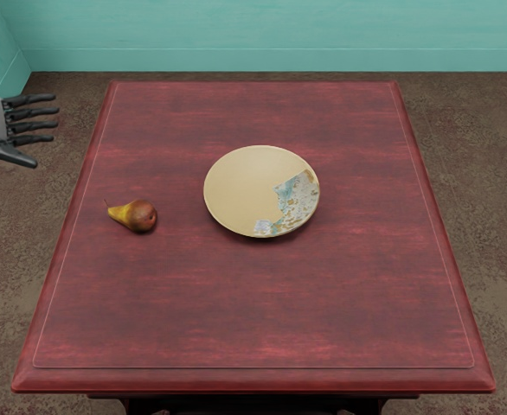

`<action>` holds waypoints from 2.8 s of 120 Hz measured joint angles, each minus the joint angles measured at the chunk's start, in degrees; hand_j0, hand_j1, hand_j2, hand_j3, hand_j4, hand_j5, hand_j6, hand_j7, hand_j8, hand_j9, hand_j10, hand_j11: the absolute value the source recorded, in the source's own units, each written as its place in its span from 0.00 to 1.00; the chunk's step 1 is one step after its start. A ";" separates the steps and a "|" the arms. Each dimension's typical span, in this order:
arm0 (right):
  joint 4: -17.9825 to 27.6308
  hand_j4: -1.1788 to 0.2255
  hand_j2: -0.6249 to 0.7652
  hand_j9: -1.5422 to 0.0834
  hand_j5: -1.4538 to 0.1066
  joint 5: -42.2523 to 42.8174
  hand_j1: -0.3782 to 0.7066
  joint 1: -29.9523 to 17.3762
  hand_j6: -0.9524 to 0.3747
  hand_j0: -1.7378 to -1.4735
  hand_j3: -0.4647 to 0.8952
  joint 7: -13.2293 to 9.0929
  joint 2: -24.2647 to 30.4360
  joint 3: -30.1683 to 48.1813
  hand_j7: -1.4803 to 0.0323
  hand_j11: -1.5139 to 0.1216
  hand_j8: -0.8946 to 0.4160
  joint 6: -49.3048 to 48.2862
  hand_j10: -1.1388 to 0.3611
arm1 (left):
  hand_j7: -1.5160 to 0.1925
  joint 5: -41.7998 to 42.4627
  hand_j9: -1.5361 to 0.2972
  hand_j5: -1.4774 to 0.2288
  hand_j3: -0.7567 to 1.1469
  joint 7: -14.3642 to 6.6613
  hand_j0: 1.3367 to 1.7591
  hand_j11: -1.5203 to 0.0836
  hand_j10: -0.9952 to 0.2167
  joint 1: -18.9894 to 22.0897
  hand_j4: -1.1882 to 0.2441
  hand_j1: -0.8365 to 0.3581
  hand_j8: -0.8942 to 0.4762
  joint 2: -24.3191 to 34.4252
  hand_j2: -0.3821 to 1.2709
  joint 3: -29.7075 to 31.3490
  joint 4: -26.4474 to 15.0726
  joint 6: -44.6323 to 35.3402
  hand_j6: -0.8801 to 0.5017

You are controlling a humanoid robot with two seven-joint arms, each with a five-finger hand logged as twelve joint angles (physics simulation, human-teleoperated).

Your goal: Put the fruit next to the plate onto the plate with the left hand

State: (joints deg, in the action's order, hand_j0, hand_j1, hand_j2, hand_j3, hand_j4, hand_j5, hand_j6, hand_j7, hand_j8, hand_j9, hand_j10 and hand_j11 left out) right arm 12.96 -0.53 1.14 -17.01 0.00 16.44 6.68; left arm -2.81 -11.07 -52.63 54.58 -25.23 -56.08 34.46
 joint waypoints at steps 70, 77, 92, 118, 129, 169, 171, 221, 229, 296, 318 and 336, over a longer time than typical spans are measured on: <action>-0.02 0.84 0.45 0.95 0.93 -0.03 0.03 0.00 0.72 0.30 0.34 0.02 0.00 0.00 0.98 0.93 0.68 -0.01 0.76 | 0.86 -42.92 0.81 0.84 0.40 -17.79 0.76 0.92 0.79 -8.99 0.80 0.96 0.62 -13.23 0.24 3.02 -19.88 -19.66 0.61; -0.03 0.84 0.45 0.95 0.93 -0.02 0.03 0.00 0.72 0.30 0.34 0.02 0.00 0.00 0.98 0.93 0.68 -0.01 0.76 | 0.86 -48.41 0.81 0.84 0.40 -20.43 0.76 0.92 0.79 -6.89 0.80 0.96 0.62 -15.76 0.24 3.40 -22.10 -27.14 0.61; -0.03 0.84 0.45 0.95 0.93 0.00 0.03 0.00 0.72 0.30 0.34 0.01 0.00 0.00 0.98 0.93 0.68 -0.02 0.76 | 0.86 -59.18 0.81 0.84 0.40 -22.88 0.76 0.92 0.79 -2.70 0.80 0.96 0.62 -17.06 0.24 3.98 -25.87 -37.90 0.61; -0.03 0.84 0.45 0.95 0.93 0.00 0.03 0.00 0.72 0.30 0.34 0.01 0.00 0.00 0.98 0.93 0.68 -0.01 0.76 | 0.86 -68.35 0.81 0.84 0.40 -23.80 0.76 0.92 0.79 -1.56 0.80 0.96 0.62 -20.80 0.24 9.48 -28.84 -43.16 0.61; -0.03 0.84 0.45 0.95 0.93 0.00 0.03 0.00 0.72 0.30 0.34 0.00 0.00 0.00 0.98 0.93 0.68 -0.01 0.76 | 0.86 -69.88 0.81 0.84 0.40 -23.88 0.76 0.92 0.79 0.42 0.80 0.96 0.62 -21.54 0.24 11.14 -28.91 -44.48 0.61; 0.00 0.84 0.45 0.95 0.93 0.00 0.03 0.00 0.72 0.30 0.34 0.01 0.00 0.00 0.98 0.93 0.68 -0.03 0.76 | 0.73 -72.19 0.69 0.71 0.40 -23.93 0.76 0.78 0.65 1.56 0.68 0.79 0.50 -21.45 0.26 12.58 -28.83 -50.35 0.48; 0.00 0.84 0.45 0.95 0.93 0.00 0.03 0.00 0.72 0.30 0.34 0.00 0.00 0.00 0.98 0.93 0.68 -0.03 0.76 | 0.72 -72.21 0.68 0.70 0.40 -23.93 0.76 0.77 0.64 1.57 0.67 0.78 0.49 -21.45 0.27 12.61 -28.83 -50.39 0.47; 0.00 0.84 0.45 0.95 0.93 0.00 0.03 0.00 0.72 0.30 0.34 -0.02 0.00 0.00 0.98 0.93 0.68 -0.02 0.76 | 0.52 -72.21 0.50 0.50 0.40 -23.91 0.76 0.56 0.43 1.48 0.50 0.53 0.31 -21.27 0.32 13.59 -28.82 -50.49 0.29; 0.00 0.84 0.45 0.95 0.93 0.00 0.03 0.00 0.72 0.30 0.34 0.01 0.00 0.00 0.98 0.93 0.68 -0.01 0.76 | 0.50 -72.20 0.48 0.48 0.40 -23.91 0.76 0.54 0.40 1.48 0.48 0.50 0.30 -21.27 0.34 13.61 -28.83 -50.46 0.27; -0.01 0.84 0.45 0.95 0.93 0.00 0.03 0.00 0.72 0.30 0.34 0.00 0.00 0.00 0.98 0.93 0.68 -0.01 0.76 | 0.39 -71.75 0.37 0.37 0.40 -23.96 0.75 0.41 0.36 0.62 0.37 0.47 0.30 -21.18 0.51 14.16 -28.85 -50.11 0.26; -0.02 0.84 0.45 0.95 0.93 0.00 0.03 0.00 0.72 0.30 0.34 0.00 0.00 0.00 0.98 0.93 0.68 -0.01 0.76 | 0.37 -61.87 0.37 0.35 0.40 -23.96 0.75 0.41 0.36 -5.72 0.38 0.48 0.30 -21.37 0.48 13.48 -28.83 -49.94 0.27; -0.03 0.84 0.45 0.95 0.93 0.00 0.03 0.00 0.72 0.30 0.34 0.01 0.00 0.00 0.98 0.93 0.68 0.00 0.76 | 0.37 -53.41 0.37 0.34 0.40 -23.96 0.76 0.41 0.37 -8.49 0.38 0.47 0.31 -22.30 0.50 12.53 -28.82 -49.79 0.28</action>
State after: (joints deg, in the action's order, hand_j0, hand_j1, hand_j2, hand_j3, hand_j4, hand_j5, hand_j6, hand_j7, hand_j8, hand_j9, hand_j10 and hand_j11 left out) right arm 12.93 -0.52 1.14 -17.00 0.00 16.44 6.68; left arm -56.22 -35.03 -61.12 32.28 -12.69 -84.90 -15.33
